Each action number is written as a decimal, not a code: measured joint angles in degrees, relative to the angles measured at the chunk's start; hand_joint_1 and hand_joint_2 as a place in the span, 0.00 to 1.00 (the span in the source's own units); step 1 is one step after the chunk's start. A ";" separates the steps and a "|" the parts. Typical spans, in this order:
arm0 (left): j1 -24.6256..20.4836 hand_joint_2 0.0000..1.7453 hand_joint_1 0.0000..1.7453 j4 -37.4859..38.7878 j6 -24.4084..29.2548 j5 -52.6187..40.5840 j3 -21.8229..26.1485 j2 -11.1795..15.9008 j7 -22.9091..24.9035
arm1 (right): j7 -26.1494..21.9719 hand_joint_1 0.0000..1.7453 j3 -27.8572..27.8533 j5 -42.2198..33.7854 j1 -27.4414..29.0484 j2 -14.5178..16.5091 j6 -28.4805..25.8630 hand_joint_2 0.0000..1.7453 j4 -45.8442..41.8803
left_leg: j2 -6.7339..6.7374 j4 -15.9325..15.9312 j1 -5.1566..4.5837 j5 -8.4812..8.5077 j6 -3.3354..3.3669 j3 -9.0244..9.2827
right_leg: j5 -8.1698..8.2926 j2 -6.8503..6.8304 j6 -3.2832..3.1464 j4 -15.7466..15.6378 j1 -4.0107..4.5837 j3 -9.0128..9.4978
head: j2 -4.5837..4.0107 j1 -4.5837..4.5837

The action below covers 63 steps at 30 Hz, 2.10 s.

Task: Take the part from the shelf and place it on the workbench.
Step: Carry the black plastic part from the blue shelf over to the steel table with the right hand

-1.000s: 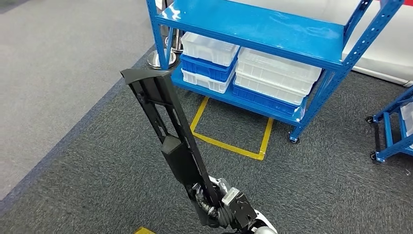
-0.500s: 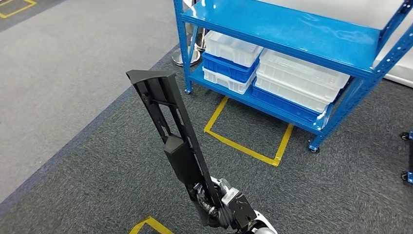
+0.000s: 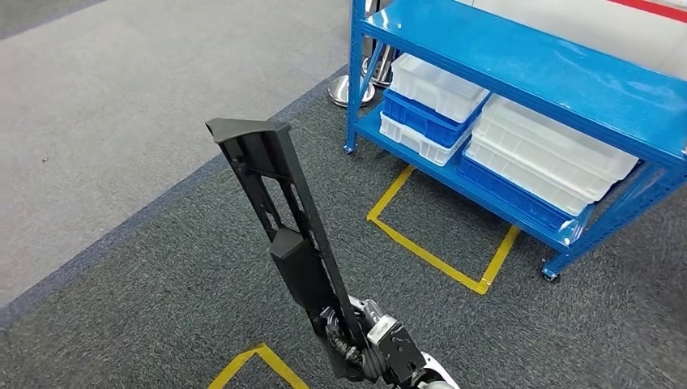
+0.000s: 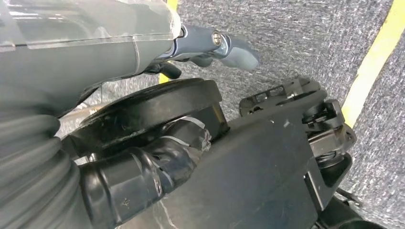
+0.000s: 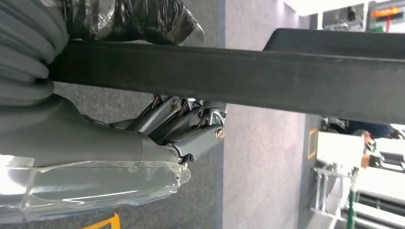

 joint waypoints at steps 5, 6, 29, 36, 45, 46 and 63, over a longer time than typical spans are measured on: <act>-0.01 1.00 0.00 0.00 -0.06 0.11 -0.01 -0.09 0.22 | 0.09 1.00 0.00 0.20 0.45 -0.07 0.19 1.00 0.01 | -3.35 0.94 0.15 -0.11 -0.28 -0.44 | 4.43 1.92 0.02 -4.00 -0.43 2.24 | -0.01 -0.01; -0.09 1.00 0.00 0.00 -0.13 0.16 0.00 -0.08 0.37 | 0.08 1.00 0.00 0.25 0.50 -0.07 0.29 1.00 -0.01 | -3.94 1.27 0.13 -0.20 -0.57 -0.65 | 5.58 3.29 -0.09 -7.34 -0.56 3.73 | -0.01 -0.02; 0.03 1.00 0.00 0.00 0.81 -0.60 -0.04 -0.44 2.60 | -2.53 1.00 1.98 -0.13 7.18 -2.20 -2.10 1.00 -4.88 | 1.41 0.26 -0.12 -0.07 -0.60 -0.04 | 2.79 -1.97 -0.15 -7.92 -0.09 4.83 | 0.00 -0.27; -0.03 1.00 0.00 0.00 0.81 -0.66 -0.05 -0.49 2.62 | -2.58 1.00 2.08 -0.31 7.62 -2.58 -2.43 1.00 -5.16 | 0.47 0.28 -0.19 0.02 -0.30 -0.15 | 0.54 -0.47 -0.14 -2.53 -0.08 2.07 | 0.00 -0.23; -0.44 1.00 0.00 0.00 0.94 -0.93 -0.15 -1.14 2.68 | -2.76 1.00 3.08 -0.71 9.35 -4.31 -3.11 1.00 -7.46 | -2.95 5.04 -0.70 -2.65 -2.41 -2.61 | 7.34 1.33 -2.41 -13.25 -0.42 6.25 | -0.01 -0.67; -0.59 1.00 0.00 0.00 0.97 -0.93 -0.16 -1.10 2.69 | -2.79 1.00 3.16 -0.75 9.43 -4.35 -3.12 1.00 -7.55 | -1.77 8.44 -0.69 -4.45 -2.78 -4.13 | 7.27 0.58 -2.54 -13.35 -0.41 6.40 | -0.01 -0.84; -0.13 1.00 0.00 0.00 0.60 -0.87 -0.22 -0.88 1.63 | -2.19 1.00 3.38 -2.51 7.90 -4.83 -1.14 1.00 -8.02 | -0.30 0.10 -0.22 0.30 -0.32 -0.19 | -1.27 -0.01 0.12 2.44 -0.14 -0.33 | 0.00 -0.70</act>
